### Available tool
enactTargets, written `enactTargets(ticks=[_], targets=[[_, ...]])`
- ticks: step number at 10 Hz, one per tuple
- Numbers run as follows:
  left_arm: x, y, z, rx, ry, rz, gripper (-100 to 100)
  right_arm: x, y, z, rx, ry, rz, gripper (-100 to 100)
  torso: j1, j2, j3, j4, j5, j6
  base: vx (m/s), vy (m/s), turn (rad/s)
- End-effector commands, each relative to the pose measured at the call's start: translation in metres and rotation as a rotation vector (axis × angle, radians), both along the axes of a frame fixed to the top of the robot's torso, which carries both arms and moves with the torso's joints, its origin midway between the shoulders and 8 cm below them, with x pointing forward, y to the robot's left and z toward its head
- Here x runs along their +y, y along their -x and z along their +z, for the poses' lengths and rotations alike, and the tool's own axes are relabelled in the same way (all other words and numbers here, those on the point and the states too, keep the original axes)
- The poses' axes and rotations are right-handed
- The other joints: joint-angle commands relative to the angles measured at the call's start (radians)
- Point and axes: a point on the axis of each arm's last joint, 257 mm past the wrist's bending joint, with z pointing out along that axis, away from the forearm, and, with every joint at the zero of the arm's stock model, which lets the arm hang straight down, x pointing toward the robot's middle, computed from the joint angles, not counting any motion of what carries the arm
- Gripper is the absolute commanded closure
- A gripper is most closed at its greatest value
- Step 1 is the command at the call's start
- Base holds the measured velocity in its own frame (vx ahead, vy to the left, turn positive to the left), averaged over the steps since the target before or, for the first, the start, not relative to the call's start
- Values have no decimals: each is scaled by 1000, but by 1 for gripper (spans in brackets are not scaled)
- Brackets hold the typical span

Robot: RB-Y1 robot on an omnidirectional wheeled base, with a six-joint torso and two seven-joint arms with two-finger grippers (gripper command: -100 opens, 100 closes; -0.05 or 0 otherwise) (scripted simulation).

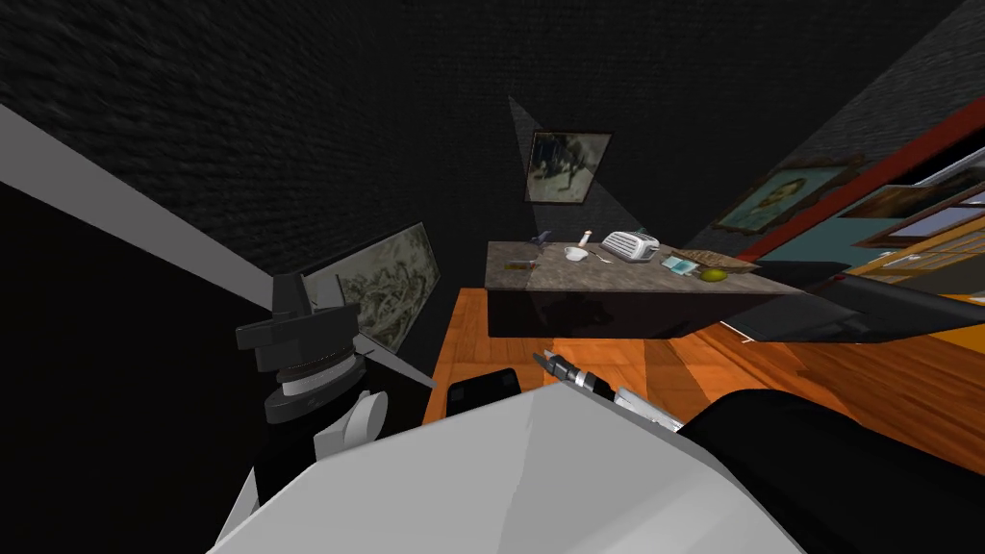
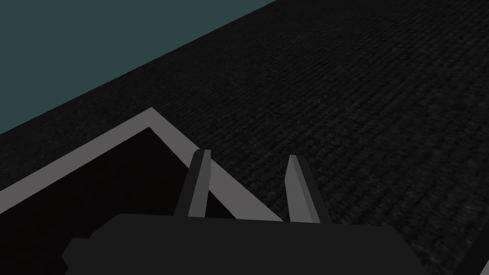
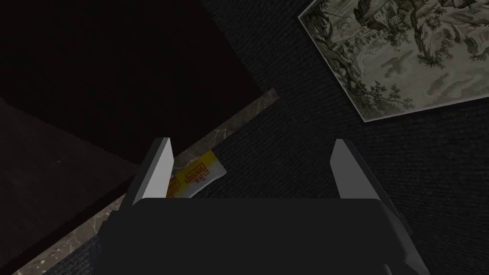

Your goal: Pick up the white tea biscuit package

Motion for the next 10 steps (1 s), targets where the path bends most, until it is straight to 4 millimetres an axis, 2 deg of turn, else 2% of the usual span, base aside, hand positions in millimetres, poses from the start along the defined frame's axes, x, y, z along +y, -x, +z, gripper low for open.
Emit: enactTargets(ticks=[1,3,4,5,6,8,9,10], targets=[[0,0,0,0,0,0,0,-16,16,-14,43,52,38,-100,0,0,0,0,0,0,-16,25,206],[0,0,0,0,0,0,0,-24,18,-14,51,80,61,-100,0,0,0,0,0,0,-10,16,62],[0,0,0,0,0,0,0,-40,32,-25,88,125,92,-100,0,-1,0,0,0,0,-9,27,251],[0,0,0,0,0,0,0,-46,33,-24,94,144,108,-100,0,-1,0,0,0,-1,-6,22,108],[0,0,0,0,0,0,0,-62,46,-33,127,183,134,-100,0,-1,-1,0,0,0,-3,31,216],[0,0,0,0,0,0,0,-76,47,-30,139,224,166,-100,0,-2,-1,0,0,0,2,14,49],[0,0,0,0,0,0,0,-94,59,-37,171,264,192,-100,0,-2,-1,0,0,0,10,20,259],[0,0,0,0,0,0,0,-102,59,-34,178,288,210,-100,0,-2,-1,0,0,-1,16,9,124]])
